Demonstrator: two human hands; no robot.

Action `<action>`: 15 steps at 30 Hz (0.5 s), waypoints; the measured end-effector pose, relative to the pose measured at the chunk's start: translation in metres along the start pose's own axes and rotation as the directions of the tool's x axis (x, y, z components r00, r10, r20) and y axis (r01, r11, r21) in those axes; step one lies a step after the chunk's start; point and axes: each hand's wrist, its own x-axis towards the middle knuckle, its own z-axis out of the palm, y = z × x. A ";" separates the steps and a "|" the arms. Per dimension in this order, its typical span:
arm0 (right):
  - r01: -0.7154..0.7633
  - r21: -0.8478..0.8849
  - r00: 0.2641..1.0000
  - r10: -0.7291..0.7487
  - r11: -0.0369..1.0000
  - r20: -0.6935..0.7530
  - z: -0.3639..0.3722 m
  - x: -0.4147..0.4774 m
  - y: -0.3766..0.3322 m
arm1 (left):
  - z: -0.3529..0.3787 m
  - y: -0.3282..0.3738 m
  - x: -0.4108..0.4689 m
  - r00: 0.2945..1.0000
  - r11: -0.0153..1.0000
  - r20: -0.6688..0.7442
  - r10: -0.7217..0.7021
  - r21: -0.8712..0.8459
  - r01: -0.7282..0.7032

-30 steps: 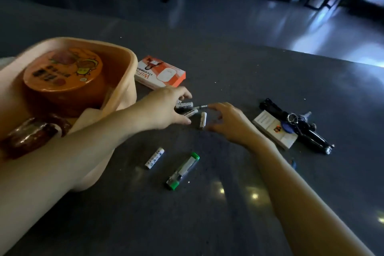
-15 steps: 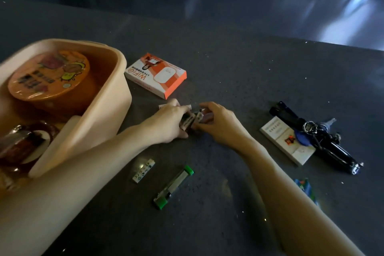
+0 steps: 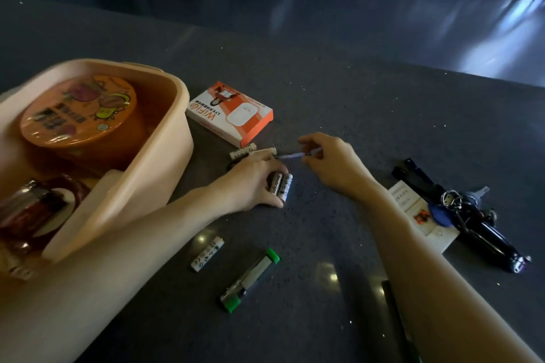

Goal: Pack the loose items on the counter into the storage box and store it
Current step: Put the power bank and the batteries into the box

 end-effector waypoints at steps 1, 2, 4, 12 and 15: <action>0.001 -0.006 1.000 -0.001 1.000 0.007 0.000 0.002 0.000 | 0.000 0.001 -0.001 1.000 1.000 -0.006 0.005 -0.004 -0.005; 0.002 -0.010 1.000 -0.002 1.000 0.013 0.000 0.005 -0.001 | 0.000 0.002 -0.002 1.000 1.000 -0.008 0.003 -0.006 -0.003; 0.006 -0.027 1.000 -0.005 1.000 0.024 0.002 0.009 -0.003 | 0.000 0.004 -0.005 1.000 1.000 -0.003 -0.026 0.005 0.026; 0.055 -0.125 0.995 -0.043 0.991 0.091 0.031 0.026 -0.023 | -0.030 0.007 -0.044 0.953 0.948 -0.182 -0.242 0.163 0.272; 0.048 -0.215 0.994 -0.026 0.975 0.106 0.051 0.030 -0.030 | -0.048 0.007 -0.059 0.941 0.919 -0.180 -0.288 0.225 0.324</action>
